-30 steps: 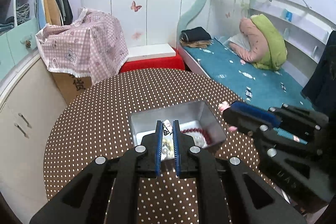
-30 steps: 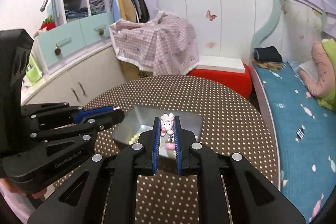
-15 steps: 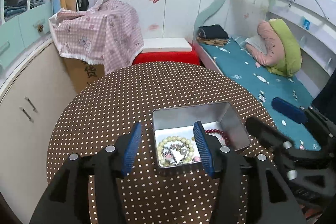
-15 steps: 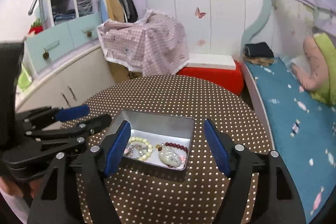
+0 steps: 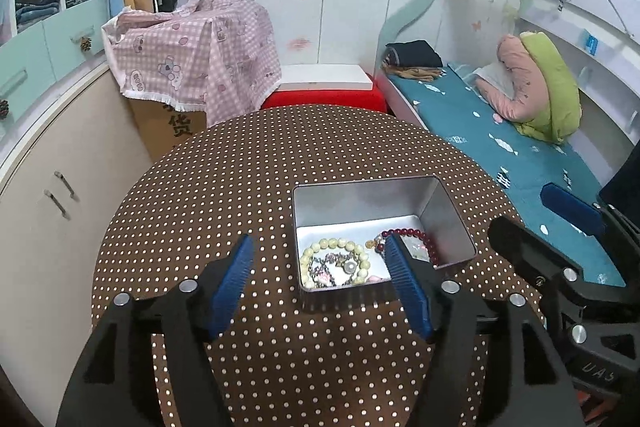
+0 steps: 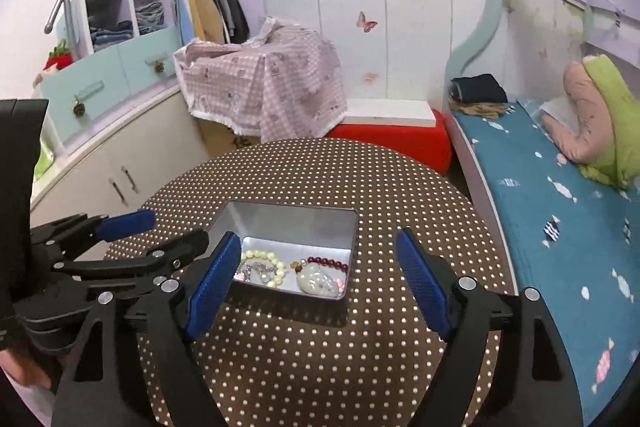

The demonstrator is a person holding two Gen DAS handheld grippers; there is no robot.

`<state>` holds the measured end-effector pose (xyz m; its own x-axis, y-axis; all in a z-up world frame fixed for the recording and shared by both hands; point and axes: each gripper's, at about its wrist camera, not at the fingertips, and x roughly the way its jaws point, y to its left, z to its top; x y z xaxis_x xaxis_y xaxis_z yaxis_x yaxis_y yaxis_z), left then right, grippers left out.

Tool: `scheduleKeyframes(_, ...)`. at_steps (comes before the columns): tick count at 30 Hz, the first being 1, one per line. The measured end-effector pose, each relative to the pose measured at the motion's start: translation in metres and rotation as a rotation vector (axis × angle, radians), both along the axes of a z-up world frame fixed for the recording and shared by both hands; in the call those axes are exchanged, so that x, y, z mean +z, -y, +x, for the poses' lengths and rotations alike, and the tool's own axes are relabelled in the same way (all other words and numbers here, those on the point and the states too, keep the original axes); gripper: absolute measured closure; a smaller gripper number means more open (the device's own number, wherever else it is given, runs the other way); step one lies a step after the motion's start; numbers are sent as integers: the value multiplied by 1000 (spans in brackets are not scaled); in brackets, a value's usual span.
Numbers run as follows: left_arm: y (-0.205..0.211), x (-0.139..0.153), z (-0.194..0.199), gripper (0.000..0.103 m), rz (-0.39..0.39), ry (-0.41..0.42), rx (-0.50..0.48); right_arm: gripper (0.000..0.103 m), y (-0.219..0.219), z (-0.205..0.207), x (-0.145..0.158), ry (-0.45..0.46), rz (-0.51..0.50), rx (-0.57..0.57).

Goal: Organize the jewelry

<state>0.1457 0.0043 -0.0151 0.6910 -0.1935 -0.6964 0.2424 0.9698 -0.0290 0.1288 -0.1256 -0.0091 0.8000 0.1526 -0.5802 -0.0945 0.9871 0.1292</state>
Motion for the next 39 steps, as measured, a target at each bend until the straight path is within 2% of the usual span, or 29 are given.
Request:
scheduleKeyframes(5, -1, 3, -11, 31, 2, -1, 14, 20, 2, -16, 2, 6, -18, -36)
scheduleKeyframes(11, -3, 13, -34, 31, -11, 23, 26, 20, 2, -37, 10, 34, -46, -68)
scheduleKeyframes(20, -2, 31, -73, 30, 15, 63, 25, 18, 0, -78, 29, 83, -85, -110)
scheduleKeyframes(29, -7, 46, -103, 30, 3, 103, 40, 17, 1, -106, 46, 120, -71, -117)
scheduleKeyframes(39, -10, 51, -115, 30, -3, 95, 50, 17, 2, -121, 52, 129, -65, -117)
